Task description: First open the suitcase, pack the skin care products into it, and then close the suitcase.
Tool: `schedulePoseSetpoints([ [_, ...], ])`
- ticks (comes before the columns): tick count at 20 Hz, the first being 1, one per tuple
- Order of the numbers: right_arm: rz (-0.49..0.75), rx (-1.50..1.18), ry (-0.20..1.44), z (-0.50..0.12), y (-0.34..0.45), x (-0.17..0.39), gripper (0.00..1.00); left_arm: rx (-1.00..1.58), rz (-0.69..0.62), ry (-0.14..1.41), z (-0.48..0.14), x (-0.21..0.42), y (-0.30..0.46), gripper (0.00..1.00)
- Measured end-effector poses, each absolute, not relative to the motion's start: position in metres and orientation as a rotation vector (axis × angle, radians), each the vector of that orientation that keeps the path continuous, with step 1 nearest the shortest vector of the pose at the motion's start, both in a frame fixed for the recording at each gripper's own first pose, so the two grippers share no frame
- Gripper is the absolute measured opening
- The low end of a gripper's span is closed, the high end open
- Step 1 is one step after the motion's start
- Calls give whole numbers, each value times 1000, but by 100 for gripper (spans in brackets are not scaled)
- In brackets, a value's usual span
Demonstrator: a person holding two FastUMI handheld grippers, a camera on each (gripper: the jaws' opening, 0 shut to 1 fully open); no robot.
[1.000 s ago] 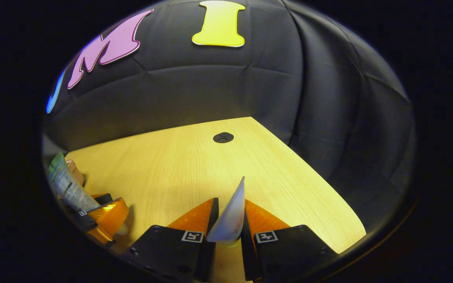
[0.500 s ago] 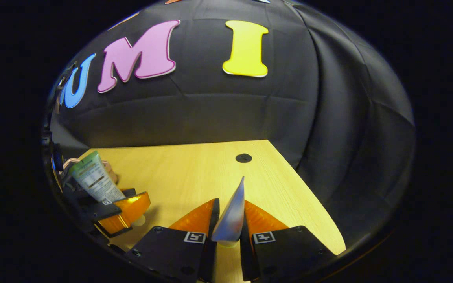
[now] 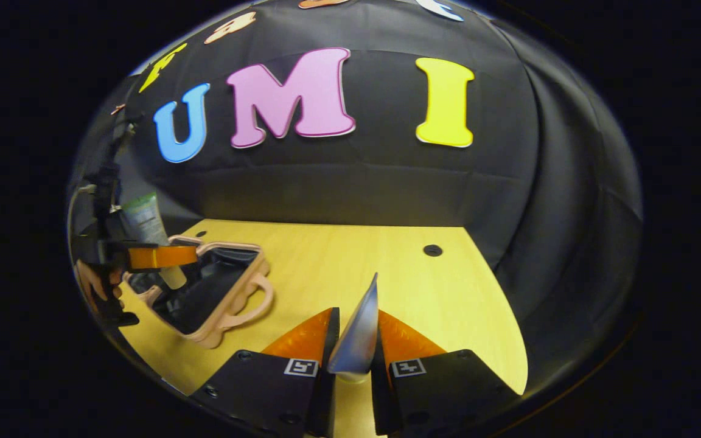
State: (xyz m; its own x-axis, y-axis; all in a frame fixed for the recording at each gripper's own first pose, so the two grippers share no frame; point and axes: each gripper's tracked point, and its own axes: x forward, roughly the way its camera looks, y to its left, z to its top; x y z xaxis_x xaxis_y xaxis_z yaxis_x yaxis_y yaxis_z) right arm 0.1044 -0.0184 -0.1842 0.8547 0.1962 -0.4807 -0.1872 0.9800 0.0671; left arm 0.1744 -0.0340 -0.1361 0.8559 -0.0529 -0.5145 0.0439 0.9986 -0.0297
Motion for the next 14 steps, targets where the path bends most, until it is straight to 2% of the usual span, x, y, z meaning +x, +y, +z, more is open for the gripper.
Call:
schedulePoseSetpoints([
  [3, 276, 14, 493, -169, 9, 100, 28, -62, 34, 686, -176, 179, 12, 40],
  [5, 326, 65, 467, -153, 30, 100, 29, -39, 41, 821, -213, 180, 25, 37],
  [6, 348, 80, 459, -147, 41, 100, 28, -10, 42, 857, -224, 181, 33, 41],
  [10, 428, 80, 460, -139, 71, 93, 28, -41, 61, 1026, -259, 190, 44, 38],
  [12, 467, 81, 474, -140, 83, 87, 28, -60, 78, 1085, -273, 192, 50, 38],
  [13, 479, 82, 478, -141, 86, 85, 28, -46, 81, 1107, -275, 192, 51, 44],
  [14, 486, 79, 479, -141, 88, 85, 28, -25, 93, 1114, -275, 193, 52, 42],
])
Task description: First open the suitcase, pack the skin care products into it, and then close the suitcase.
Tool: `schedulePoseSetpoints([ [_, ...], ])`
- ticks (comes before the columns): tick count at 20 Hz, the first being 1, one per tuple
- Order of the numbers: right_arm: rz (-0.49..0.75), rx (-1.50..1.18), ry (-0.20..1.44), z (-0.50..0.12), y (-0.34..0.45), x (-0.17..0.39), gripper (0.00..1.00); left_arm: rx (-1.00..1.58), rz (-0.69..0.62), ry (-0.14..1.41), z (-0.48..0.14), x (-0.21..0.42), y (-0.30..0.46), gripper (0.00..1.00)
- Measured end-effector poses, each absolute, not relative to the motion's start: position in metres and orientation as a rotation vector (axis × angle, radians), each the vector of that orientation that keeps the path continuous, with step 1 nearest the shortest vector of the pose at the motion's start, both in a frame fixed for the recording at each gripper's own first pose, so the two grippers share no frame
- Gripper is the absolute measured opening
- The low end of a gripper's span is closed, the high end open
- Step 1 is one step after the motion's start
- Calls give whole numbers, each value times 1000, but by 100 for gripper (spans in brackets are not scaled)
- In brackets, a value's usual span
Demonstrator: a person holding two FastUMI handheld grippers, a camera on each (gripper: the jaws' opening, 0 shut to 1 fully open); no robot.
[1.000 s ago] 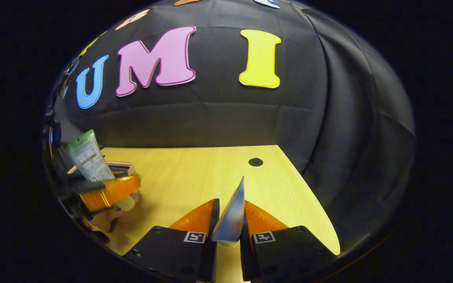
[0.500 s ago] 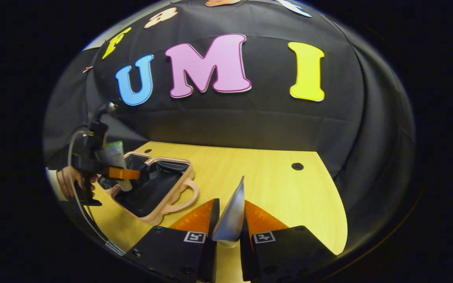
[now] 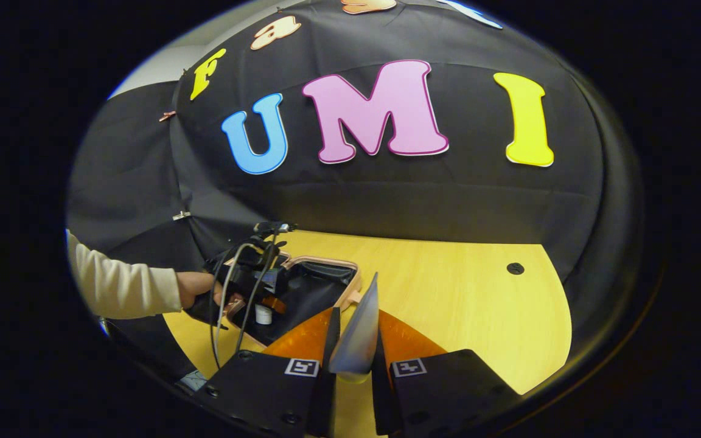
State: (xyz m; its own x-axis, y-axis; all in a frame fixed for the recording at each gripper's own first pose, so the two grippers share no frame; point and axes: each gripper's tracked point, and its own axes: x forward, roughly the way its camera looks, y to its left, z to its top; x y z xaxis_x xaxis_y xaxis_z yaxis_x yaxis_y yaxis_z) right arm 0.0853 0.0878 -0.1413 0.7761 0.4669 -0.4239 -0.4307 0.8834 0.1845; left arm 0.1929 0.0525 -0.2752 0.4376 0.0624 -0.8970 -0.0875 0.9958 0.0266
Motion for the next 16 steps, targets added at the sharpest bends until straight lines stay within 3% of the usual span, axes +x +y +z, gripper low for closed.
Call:
schedulePoseSetpoints([
  [3, 489, 77, 503, -149, 90, 88, 29, -15, 127, 1045, -262, 203, 58, 47],
  [5, 490, 84, 517, -150, 95, 94, 28, -41, 119, 969, -244, 206, 52, 70],
  [6, 490, 77, 529, -152, 98, 97, 28, -48, 120, 916, -227, 206, 51, 87],
  [8, 498, 69, 562, -158, 109, 100, 28, -41, 161, 773, -183, 201, 63, 99],
  [12, 501, 32, 616, -175, 146, 118, 25, -119, 209, 505, -90, 169, 102, 97],
  [16, 521, 130, 748, -208, 220, 129, 28, -212, 195, 434, -49, 130, 139, 96],
])
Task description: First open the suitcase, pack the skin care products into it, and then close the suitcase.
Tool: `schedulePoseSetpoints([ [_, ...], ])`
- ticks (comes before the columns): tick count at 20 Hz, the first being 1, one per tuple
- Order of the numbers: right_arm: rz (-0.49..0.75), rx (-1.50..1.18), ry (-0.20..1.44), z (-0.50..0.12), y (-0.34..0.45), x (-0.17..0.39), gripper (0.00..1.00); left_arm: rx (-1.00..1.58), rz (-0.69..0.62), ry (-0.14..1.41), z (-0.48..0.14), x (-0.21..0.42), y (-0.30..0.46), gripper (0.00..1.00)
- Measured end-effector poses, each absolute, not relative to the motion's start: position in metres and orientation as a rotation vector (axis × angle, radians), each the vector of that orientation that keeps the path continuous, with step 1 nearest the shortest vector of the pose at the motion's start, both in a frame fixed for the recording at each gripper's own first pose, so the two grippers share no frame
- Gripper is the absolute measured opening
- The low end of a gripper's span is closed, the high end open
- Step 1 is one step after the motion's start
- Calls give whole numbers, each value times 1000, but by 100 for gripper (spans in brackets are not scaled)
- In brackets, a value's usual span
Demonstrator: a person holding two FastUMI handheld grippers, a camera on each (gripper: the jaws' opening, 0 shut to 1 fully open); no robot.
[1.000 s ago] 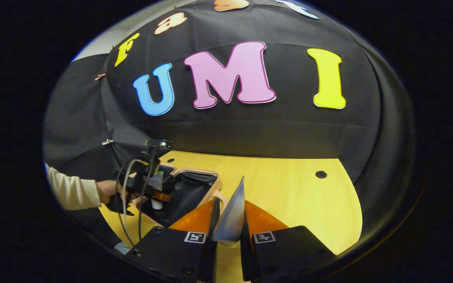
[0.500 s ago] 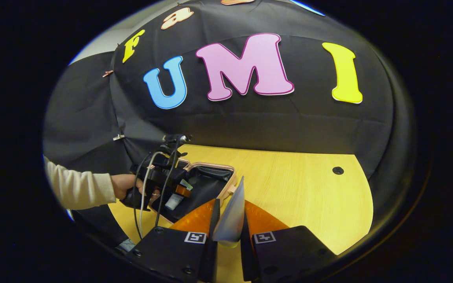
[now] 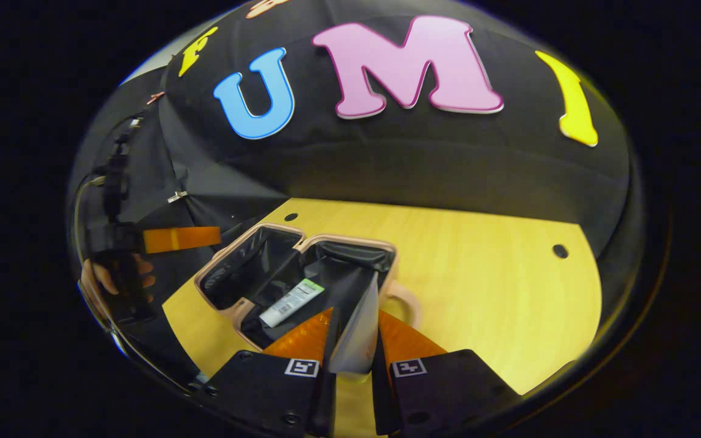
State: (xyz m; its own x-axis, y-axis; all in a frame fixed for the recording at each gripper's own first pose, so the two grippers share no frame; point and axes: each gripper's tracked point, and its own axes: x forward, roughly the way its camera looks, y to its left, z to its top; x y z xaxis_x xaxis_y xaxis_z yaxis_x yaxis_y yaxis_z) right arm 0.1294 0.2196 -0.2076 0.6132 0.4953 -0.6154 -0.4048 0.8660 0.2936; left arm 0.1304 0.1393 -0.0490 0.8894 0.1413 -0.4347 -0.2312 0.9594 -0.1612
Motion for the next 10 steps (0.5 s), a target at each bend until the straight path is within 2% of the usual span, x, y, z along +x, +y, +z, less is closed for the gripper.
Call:
schedulePoseSetpoints([
  [4, 433, 112, 796, -248, 260, 149, 28, -379, 179, 378, -52, 112, 174, 96],
  [7, 392, 41, 927, -297, 282, 140, 29, -483, 136, 378, -63, 100, 185, 96],
  [10, 342, -42, 1069, -345, 290, 129, 28, -477, 119, 396, -75, 81, 204, 96],
])
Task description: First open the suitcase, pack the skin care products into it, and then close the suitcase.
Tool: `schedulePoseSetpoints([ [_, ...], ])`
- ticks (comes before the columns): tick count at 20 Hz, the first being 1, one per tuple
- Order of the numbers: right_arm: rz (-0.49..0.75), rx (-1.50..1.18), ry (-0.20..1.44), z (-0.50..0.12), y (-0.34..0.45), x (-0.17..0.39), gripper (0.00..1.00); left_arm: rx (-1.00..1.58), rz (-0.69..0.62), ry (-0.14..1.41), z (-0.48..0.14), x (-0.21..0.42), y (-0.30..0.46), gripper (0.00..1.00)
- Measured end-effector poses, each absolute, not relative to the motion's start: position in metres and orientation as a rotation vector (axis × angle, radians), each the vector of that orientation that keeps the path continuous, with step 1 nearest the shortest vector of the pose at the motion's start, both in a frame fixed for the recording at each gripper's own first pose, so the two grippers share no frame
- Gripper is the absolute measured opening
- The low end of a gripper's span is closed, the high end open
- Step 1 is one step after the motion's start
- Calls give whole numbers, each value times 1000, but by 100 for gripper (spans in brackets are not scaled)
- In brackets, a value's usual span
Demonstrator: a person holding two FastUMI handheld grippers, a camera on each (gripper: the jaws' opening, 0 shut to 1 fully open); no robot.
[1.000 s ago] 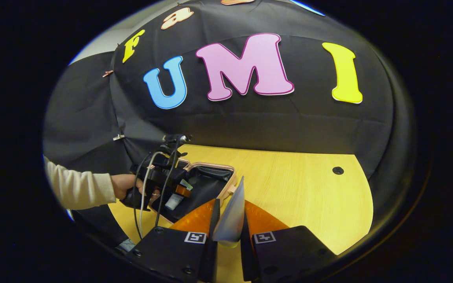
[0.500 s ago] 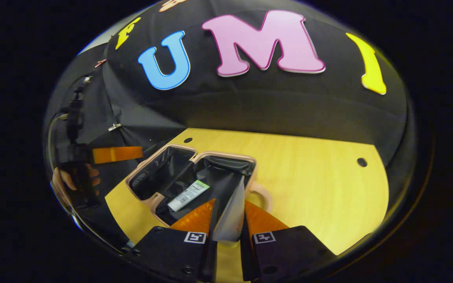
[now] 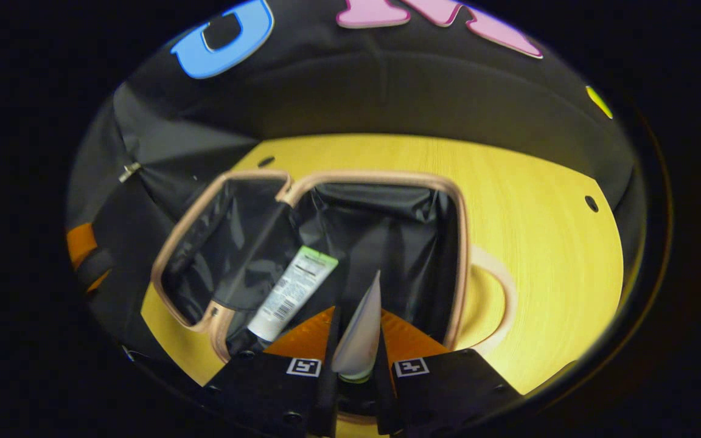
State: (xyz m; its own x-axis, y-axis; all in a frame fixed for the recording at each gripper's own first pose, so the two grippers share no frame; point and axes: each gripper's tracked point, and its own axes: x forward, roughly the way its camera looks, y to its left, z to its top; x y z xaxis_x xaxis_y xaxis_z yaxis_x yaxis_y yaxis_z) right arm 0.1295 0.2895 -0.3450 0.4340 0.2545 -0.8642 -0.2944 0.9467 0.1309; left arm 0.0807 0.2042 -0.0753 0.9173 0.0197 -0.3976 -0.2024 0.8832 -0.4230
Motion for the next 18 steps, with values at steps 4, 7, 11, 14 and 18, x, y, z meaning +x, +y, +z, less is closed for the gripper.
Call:
schedulePoseSetpoints([
  [4, 281, -28, 1185, -371, 295, 121, 22, -376, 106, 440, -89, 67, 226, 96],
  [7, 240, 18, 1146, -355, 300, 131, 62, -389, 106, 450, -94, 64, 239, 96],
  [11, 259, 36, 993, -300, 299, 135, 98, -380, 184, 444, -101, 68, 285, 96],
  [14, 260, 52, 869, -252, 280, 131, 98, -360, 247, 449, -112, 84, 334, 96],
  [18, 180, 106, 797, -210, 229, 113, 98, -364, 303, 489, -135, 112, 401, 96],
])
